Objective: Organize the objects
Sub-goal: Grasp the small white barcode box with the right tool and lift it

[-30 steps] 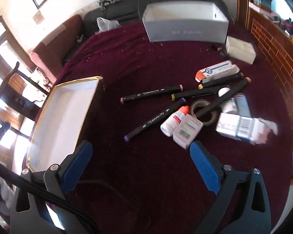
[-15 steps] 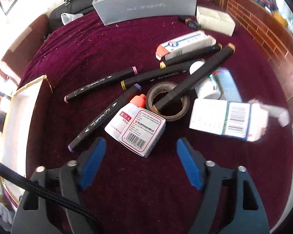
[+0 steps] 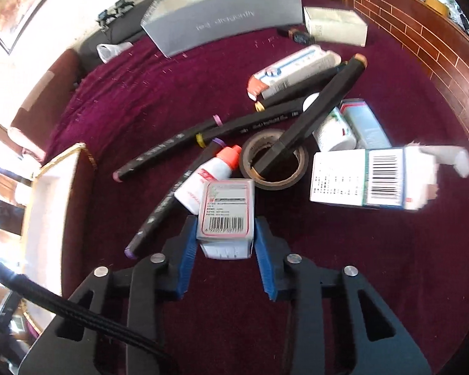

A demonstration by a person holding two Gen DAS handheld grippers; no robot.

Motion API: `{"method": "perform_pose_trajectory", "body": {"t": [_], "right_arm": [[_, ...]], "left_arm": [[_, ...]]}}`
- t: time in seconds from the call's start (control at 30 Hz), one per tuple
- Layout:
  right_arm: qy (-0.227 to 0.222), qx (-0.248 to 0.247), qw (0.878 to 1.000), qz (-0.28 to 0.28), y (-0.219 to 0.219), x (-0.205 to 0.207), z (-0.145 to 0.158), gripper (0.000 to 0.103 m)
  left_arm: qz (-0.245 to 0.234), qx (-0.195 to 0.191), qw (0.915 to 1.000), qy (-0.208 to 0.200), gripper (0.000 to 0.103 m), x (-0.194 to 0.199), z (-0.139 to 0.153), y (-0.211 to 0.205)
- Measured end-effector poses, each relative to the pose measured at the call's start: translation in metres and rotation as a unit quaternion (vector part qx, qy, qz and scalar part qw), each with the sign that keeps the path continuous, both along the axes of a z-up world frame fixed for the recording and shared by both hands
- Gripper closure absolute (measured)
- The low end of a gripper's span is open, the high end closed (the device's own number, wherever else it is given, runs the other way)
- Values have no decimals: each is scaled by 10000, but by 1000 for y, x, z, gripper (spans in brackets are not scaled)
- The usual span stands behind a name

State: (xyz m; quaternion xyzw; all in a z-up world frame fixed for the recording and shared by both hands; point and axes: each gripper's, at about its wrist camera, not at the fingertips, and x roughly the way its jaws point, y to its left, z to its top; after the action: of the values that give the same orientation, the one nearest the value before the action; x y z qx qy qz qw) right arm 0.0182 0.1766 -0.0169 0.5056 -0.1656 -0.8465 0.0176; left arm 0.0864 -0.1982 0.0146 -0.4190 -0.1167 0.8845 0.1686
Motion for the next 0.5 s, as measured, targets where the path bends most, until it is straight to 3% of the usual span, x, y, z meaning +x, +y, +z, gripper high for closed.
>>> {"method": "perform_pose_trajectory", "body": {"t": [0.17,0.37,0.5], "right_arm": [[301,-306,9984,370,-18,8,31,70],[263,-841,9865,1382,-87,-8,45,70],[120,-838,9768,1968,-142,-19,41,70]], "left_arm": [[-136,127,9995,-269,46,15,-16,8],[-234,458,9978,-423,46,39,-25,4],[-445,484,9974,-284,46,54,-24,10]]}}
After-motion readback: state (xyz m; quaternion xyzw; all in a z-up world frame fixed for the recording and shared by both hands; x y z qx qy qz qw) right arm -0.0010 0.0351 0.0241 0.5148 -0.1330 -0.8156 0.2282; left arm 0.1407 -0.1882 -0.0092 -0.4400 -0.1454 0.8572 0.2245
